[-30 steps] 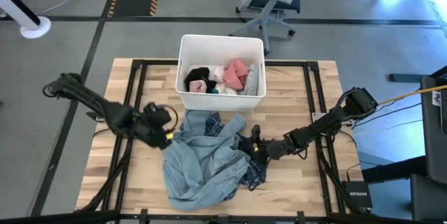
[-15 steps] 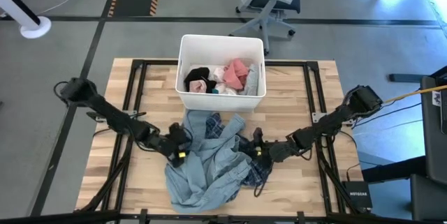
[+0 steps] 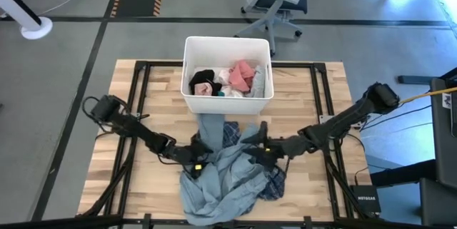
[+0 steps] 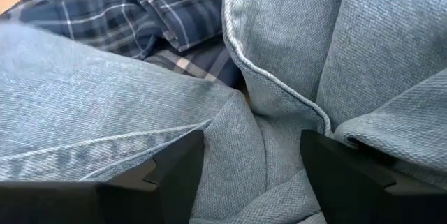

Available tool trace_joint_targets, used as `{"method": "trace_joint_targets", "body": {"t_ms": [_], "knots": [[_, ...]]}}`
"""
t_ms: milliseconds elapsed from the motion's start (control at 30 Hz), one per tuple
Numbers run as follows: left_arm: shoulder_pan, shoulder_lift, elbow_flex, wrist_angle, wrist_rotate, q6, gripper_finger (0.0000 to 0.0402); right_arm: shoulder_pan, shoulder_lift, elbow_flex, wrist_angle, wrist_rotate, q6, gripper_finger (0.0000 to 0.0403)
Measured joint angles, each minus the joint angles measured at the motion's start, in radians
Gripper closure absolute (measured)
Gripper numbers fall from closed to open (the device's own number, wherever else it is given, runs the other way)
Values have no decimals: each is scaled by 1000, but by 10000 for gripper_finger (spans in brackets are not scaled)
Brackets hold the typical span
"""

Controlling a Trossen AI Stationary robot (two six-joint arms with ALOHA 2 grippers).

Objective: Sort clothes
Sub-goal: Put the blue polo shirt into the white laundry bin

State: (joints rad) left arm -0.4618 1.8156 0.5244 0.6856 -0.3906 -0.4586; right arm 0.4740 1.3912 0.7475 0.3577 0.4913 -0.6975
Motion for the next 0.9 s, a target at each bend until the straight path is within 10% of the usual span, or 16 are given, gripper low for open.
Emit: {"method": "trace_joint_targets", "body": {"t_ms": [367,900], "knots": [[-1,30,42,-57,26,37,169,-115,268,-1,-35,-146,17,217],[-12,-97,40,-260,16,-12,169,-73,101,0,-467,-190,194,217]]}}
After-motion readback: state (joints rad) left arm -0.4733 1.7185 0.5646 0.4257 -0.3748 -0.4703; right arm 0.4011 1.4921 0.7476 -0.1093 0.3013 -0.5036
